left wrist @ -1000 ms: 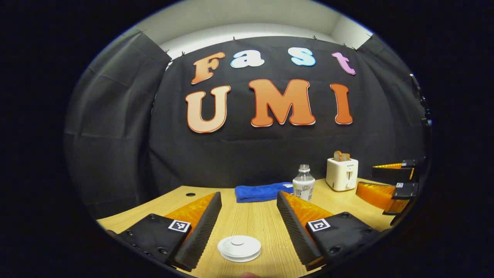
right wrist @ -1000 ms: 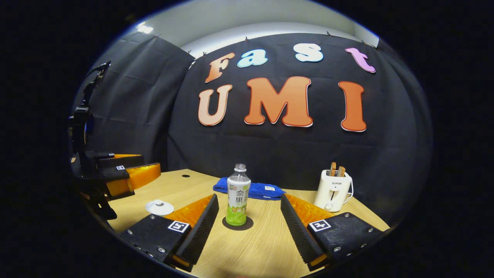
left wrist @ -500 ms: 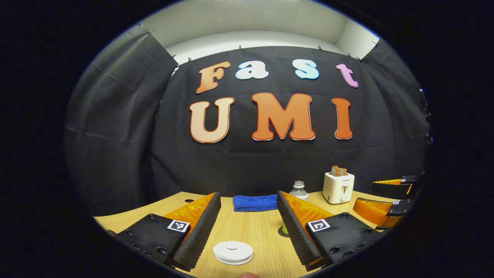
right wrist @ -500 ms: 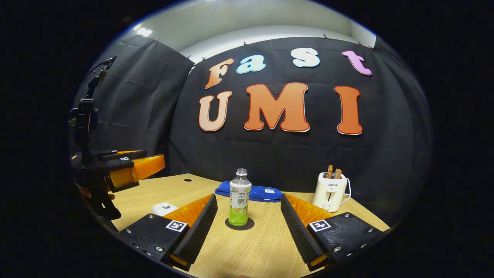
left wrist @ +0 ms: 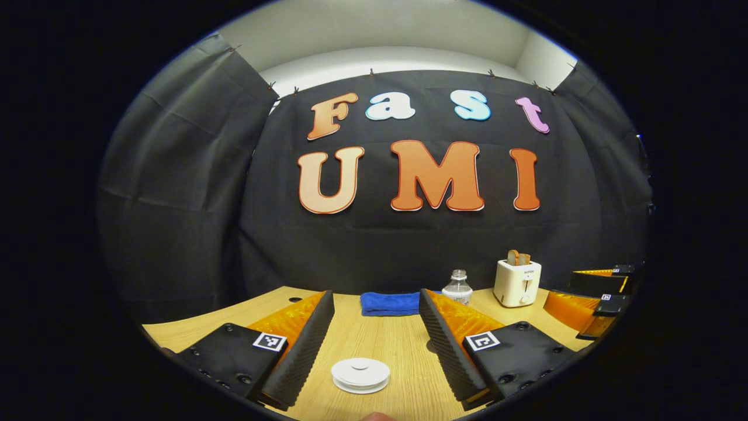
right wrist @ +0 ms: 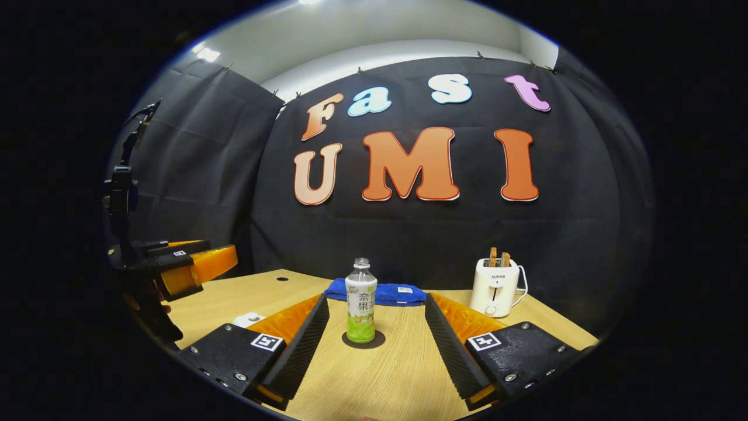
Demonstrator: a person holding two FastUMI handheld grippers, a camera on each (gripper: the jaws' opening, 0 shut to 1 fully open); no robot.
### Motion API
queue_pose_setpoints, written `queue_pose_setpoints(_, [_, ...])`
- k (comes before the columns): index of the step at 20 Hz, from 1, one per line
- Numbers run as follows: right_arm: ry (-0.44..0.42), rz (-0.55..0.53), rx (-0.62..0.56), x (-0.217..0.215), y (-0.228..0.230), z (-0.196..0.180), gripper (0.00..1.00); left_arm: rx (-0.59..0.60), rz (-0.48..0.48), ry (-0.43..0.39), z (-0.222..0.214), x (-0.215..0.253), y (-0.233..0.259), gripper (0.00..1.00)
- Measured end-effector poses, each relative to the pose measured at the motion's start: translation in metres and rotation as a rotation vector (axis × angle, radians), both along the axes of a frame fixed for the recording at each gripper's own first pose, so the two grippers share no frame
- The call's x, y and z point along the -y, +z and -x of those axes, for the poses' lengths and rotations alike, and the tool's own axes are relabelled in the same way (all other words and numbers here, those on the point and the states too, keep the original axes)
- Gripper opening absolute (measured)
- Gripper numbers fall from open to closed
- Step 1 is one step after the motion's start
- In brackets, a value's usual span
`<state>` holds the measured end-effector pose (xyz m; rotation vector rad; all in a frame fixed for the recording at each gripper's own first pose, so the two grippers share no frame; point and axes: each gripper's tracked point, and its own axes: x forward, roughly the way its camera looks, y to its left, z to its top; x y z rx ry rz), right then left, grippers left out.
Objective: Open the teacup lid with one hand, grasp the water bottle and pour water into the teacup with the other hand; after pouring, place the water bottle on the coaster and then close the teacup lid.
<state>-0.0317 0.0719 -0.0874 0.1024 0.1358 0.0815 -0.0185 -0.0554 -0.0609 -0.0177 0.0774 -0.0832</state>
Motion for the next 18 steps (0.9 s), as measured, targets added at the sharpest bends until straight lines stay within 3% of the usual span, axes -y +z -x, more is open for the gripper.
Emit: queue_pose_setpoints(18, [0.000, 0.003, -0.016, 0.001, 0.004, 0.022, 0.99, 0.053, 0.010, 0.030, 0.030, 0.000, 0.018, 0.94])
